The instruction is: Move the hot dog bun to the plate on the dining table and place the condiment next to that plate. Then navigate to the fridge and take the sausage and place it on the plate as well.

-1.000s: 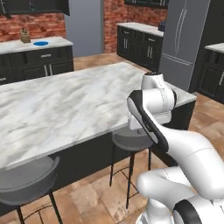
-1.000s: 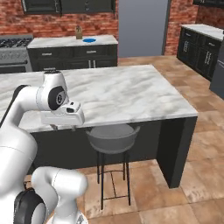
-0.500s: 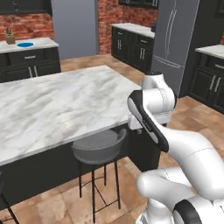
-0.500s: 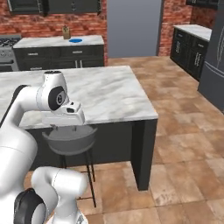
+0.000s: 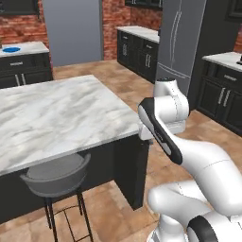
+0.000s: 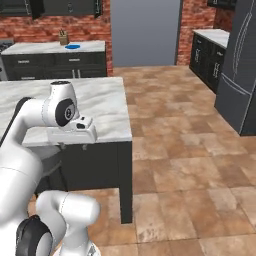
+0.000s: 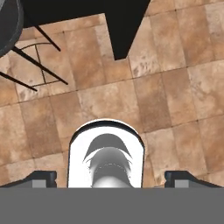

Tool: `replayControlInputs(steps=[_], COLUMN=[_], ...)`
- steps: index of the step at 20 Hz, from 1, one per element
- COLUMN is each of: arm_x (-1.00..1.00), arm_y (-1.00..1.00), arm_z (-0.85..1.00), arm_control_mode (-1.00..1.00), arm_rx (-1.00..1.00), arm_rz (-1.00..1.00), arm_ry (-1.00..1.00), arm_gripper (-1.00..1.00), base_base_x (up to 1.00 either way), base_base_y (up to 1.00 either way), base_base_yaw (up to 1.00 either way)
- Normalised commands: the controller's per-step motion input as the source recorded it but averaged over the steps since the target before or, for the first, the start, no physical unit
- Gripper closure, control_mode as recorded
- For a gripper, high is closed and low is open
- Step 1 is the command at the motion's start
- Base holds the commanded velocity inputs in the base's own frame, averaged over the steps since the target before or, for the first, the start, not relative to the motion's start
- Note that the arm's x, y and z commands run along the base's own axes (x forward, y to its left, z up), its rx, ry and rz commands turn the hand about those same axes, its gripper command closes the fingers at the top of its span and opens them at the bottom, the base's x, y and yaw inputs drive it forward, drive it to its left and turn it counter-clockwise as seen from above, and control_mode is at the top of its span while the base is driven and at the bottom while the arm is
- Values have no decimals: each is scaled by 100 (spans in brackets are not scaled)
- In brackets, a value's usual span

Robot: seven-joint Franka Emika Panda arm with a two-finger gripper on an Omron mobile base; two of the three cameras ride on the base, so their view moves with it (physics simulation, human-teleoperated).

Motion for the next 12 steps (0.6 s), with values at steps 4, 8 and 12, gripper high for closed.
replayControlInputs(steps=[4,8,12], arm_x=[0,0,0], arm_y=[0,0,0], arm_z=[0,0,0], arm_control_mode=[100,100,100], arm_rx=[0,0,0], arm_rz=[0,0,0], arm_ry=[0,0,0], arm_gripper=[-100,-100,-100], base_base_x=[35,58,90], base_base_y=[-100,-100,-92], base_base_yaw=[16,22,30])
